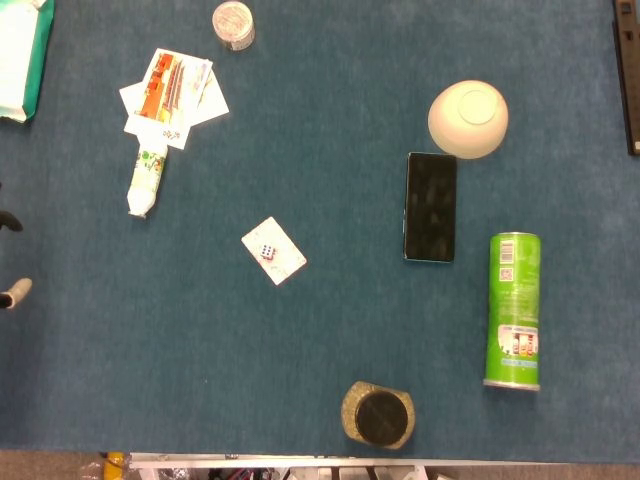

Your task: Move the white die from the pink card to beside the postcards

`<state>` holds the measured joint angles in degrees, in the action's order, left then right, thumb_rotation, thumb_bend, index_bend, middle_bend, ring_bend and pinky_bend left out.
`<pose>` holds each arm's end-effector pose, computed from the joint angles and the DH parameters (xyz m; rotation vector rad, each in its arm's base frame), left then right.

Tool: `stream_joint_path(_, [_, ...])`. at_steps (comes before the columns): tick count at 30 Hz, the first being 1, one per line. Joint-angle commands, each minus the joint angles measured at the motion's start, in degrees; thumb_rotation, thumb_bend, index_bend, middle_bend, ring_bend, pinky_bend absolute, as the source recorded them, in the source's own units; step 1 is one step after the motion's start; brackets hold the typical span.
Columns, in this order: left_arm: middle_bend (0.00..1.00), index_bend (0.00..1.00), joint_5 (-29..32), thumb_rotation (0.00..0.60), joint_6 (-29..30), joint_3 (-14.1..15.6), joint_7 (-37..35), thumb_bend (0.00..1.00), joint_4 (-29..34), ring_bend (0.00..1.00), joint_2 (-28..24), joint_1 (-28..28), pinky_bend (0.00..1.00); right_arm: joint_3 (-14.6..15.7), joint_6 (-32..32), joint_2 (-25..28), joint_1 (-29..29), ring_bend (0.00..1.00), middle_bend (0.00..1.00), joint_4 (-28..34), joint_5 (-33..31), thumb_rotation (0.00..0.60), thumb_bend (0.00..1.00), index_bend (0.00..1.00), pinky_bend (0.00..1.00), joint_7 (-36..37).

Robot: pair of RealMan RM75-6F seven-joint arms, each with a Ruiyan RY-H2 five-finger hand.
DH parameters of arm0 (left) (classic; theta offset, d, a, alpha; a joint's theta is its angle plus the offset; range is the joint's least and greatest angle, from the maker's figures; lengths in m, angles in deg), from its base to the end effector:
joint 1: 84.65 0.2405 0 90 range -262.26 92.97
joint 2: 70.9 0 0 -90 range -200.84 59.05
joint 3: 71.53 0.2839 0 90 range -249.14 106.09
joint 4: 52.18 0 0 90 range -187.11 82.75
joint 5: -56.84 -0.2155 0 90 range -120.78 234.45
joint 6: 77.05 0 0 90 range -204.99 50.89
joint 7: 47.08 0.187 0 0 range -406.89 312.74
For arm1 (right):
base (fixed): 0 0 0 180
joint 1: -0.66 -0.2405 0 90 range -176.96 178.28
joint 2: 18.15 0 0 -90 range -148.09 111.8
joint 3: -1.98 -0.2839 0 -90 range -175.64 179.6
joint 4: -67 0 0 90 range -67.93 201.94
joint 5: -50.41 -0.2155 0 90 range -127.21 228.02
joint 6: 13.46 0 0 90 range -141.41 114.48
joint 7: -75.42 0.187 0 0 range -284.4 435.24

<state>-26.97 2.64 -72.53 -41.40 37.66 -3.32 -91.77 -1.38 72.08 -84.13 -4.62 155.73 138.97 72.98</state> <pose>-0.3490 0.2323 0.1295 -1.4765 -0.9226 -0.7769 -0.3373 -0.2316 0.1604 1.4365 -0.8114 0.8908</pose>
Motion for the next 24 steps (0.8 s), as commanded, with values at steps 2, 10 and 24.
stream_joint_path(2, [0.15, 0.4, -1.3, 0.6, -1.24, 1.1, -1.28, 0.12, 0.34, 0.08, 0.54, -0.5, 0.32, 0.23, -0.59, -0.34, -0.28, 0.45, 0.41, -0.39, 0.16, 0.6, 0.0, 0.55, 0.57, 0.26])
stream_joint_path(10, [0.14, 0.41, -4.66, 0.6, -6.82, 2.87, -2.84, 0.12, 1.51, 0.08, 1.29, -4.0, 0.32, 0.34, -3.29, -0.32, -1.91, 0.45, 0.41, 0.38, 0.25, 0.6, 0.0, 0.55, 0.57, -1.42])
stream_joint_path(24, [0.11, 0.41, -5.22, 0.6, -15.94, 1.14, -0.33, 0.11, -0.66, 0.07, 6.73, -12.22, 0.24, -1.69, -9.99, 1.8, -6.79, 0.43, 0.41, 5.46, -2.9, 0.6, 0.0, 0.55, 0.57, -11.43])
